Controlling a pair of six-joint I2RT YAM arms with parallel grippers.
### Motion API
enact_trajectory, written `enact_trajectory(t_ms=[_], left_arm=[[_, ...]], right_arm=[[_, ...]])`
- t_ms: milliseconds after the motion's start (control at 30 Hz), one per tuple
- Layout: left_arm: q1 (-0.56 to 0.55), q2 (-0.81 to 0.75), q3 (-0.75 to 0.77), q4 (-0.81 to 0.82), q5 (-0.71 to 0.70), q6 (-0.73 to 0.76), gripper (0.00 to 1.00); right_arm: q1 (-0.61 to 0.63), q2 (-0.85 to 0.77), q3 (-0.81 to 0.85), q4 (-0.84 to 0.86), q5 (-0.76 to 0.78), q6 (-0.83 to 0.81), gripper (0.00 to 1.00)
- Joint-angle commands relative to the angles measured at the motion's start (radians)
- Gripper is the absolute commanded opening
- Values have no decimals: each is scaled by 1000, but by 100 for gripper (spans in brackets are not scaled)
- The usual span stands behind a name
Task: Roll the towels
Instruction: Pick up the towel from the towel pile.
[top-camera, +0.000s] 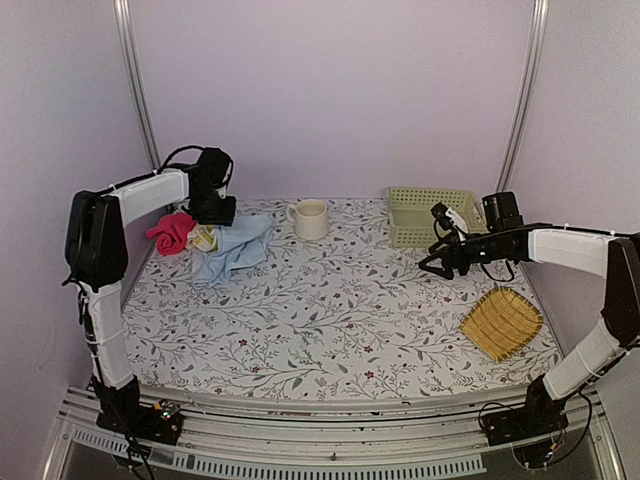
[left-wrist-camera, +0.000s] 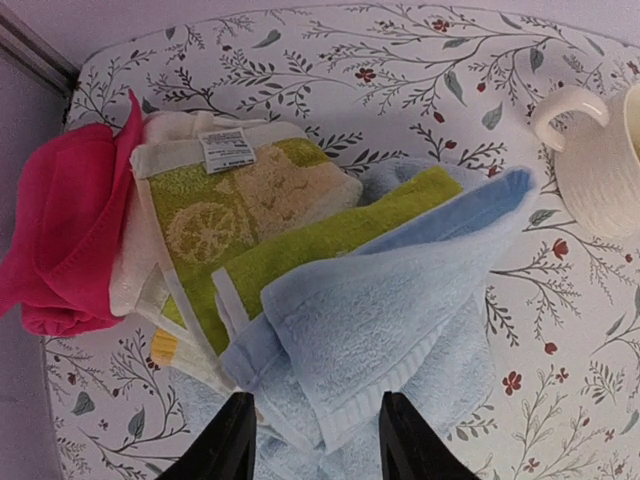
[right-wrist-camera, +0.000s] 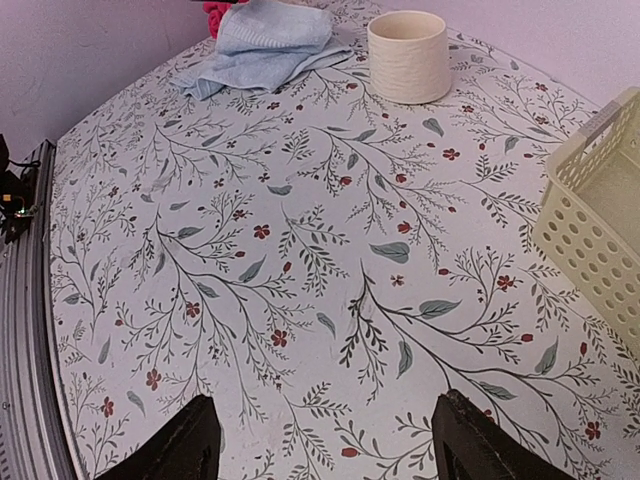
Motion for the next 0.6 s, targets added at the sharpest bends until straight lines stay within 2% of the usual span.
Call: enact_trajectory(t_ms=[0,233,567], left_arm=[[21,81,73,-34,25,-29,41],[36,168,169,-43,23,-37,38],[35,170,188,-40,36,-32,16]], right_arm=[[8,-17,-9,5,-16,-40,75],[8,-9,-7,-10,-12,-58,74],[8,8,2,-25,-16,-73,72]])
